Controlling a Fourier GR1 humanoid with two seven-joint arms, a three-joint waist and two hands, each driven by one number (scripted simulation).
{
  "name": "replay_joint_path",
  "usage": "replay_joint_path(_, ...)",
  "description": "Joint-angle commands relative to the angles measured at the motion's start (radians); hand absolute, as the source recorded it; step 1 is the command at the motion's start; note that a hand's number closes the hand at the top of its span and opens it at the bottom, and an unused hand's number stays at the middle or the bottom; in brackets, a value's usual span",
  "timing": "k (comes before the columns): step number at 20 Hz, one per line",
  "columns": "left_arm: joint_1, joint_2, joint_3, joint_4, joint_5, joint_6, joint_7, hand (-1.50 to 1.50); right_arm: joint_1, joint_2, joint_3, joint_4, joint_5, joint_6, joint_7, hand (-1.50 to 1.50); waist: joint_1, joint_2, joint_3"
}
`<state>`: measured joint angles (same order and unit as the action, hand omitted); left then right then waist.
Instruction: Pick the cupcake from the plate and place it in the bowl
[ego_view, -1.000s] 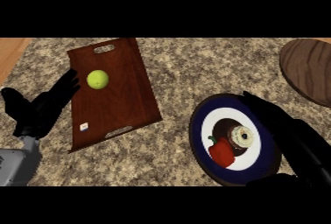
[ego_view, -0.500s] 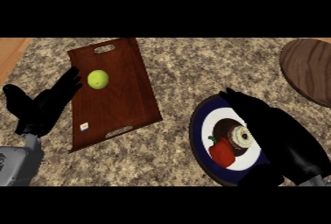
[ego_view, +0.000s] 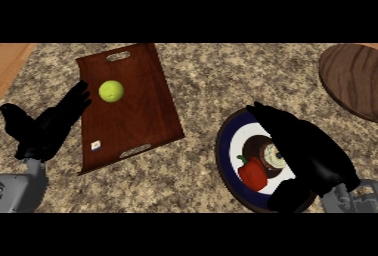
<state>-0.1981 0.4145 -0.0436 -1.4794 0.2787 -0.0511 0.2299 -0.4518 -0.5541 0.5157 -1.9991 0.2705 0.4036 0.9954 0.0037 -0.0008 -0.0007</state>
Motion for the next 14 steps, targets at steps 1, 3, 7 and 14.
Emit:
replay_joint_path(1,-0.027,0.008,0.026,0.059,-0.011,-0.026,-0.026,0.00,-0.038,0.012,-0.005,0.027,-0.010,0.100,0.143,-1.50,-0.005,0.001,-0.001)
replay_joint_path(3,-0.032,-0.028,-0.001,0.020,-0.030,0.003,0.011,0.00,-0.008,0.052,0.035,0.017,0.040,0.078,0.154,-1.50,-0.005,-0.001,0.000)
replay_joint_path(7,-0.006,-0.006,0.042,-0.014,0.007,-0.040,0.032,0.00,0.058,0.024,0.012,0.055,0.091,0.068,0.050,-1.50,-0.003,-0.001,0.001)
replay_joint_path(14,0.025,-0.064,0.036,-0.016,-0.051,-0.038,-0.021,0.00,0.022,0.108,-0.053,0.171,0.131,0.127,-0.006,-1.50,0.001,0.000,0.001)
